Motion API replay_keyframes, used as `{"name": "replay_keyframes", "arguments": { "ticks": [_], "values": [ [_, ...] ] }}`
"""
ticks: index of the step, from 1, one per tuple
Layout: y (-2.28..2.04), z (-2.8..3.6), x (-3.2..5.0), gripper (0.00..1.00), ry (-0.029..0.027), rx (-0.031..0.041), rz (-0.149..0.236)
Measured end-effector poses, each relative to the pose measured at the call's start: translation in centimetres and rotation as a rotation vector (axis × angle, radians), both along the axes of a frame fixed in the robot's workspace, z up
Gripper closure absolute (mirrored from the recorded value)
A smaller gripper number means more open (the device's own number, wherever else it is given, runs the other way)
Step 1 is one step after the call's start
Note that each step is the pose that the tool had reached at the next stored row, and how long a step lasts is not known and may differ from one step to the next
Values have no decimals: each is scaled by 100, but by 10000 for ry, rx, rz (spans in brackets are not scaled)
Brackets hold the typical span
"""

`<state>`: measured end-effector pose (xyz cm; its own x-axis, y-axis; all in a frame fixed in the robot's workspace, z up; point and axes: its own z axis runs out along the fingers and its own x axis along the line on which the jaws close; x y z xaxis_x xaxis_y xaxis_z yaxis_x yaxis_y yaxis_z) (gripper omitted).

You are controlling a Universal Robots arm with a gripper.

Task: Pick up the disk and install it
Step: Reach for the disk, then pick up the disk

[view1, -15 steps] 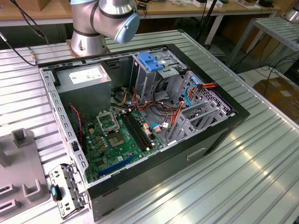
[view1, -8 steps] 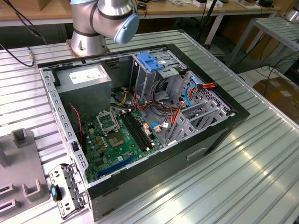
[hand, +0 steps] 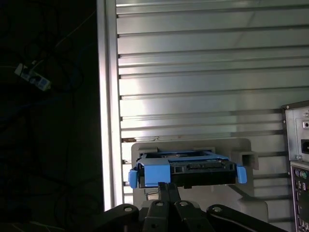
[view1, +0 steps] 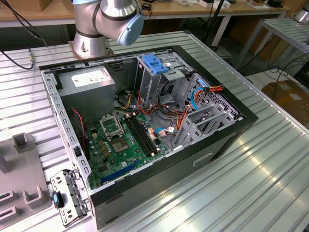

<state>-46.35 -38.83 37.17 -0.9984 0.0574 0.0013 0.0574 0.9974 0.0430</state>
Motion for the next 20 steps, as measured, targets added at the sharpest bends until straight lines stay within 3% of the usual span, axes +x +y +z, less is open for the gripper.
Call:
{"name": "replay_keyframes", "arguments": {
  "ticks": [12,20],
  "values": [
    [0,0,-2,89,0,-1,34],
    [-1,-1,-3,89,0,0,727]
  ]
}}
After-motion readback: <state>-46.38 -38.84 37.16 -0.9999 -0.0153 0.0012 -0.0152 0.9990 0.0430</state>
